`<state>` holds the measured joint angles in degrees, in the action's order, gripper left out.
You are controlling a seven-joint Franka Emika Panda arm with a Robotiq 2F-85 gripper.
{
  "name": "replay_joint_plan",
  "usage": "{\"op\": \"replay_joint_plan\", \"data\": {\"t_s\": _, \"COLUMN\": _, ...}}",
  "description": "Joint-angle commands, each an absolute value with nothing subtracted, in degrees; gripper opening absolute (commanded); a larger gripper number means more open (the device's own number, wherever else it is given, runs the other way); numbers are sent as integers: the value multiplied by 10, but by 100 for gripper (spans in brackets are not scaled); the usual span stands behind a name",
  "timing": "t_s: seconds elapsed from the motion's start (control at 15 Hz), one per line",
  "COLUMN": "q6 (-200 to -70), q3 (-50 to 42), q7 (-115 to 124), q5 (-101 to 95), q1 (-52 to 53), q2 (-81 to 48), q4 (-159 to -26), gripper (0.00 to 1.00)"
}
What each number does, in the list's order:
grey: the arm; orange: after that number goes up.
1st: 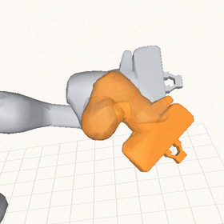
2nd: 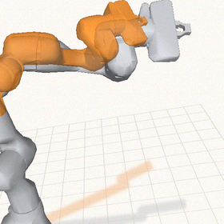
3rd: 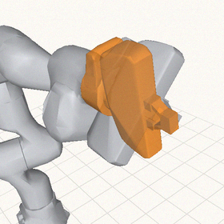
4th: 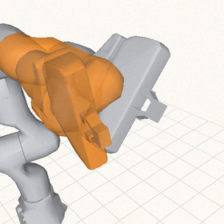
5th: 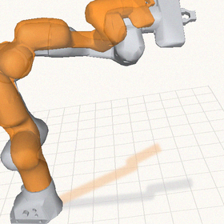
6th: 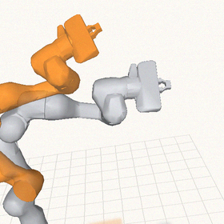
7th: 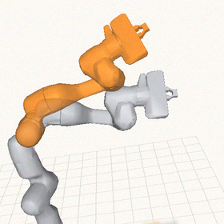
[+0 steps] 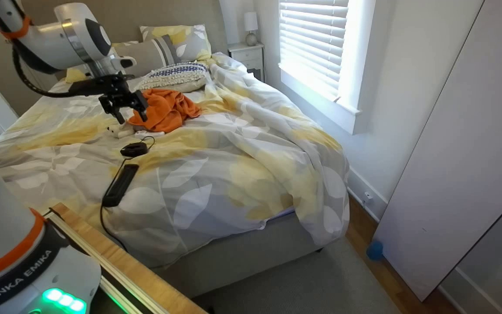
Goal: Move the black clock cable to the right side of the bed, pick up the digital clock and place it on the left side of the bed
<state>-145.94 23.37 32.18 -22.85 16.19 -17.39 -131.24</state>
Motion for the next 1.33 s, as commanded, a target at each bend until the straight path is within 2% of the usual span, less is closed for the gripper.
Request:
{"op": "replay_joint_plan", "data": {"t_s": 0.0, "q6": -1474, "q3": 185, "q7": 272, "q5": -180, "q1": 204, "q2": -190, "q4": -1304, "gripper": 100}}
{"op": "replay_joint_plan", "data": {"t_s": 0.47, "q6": -1477, "q3": 181, "q7": 247, "q5": -162, "q1": 206, "q2": -216, "q4": -1283, "gripper": 100}}
{"op": "replay_joint_plan", "data": {"t_s": 0.53, "q6": -1505, "q3": 204, "q7": 194, "q5": -136, "q1": 186, "q2": -243, "q4": -1274, "gripper": 100}}
{"op": "replay_joint_plan", "data": {"t_s": 1.27, "q6": -1548, "q3": 216, "q7": -7, "q5": -78, "q1": 229, "q2": -379, "q4": -1204, "gripper": 100}}
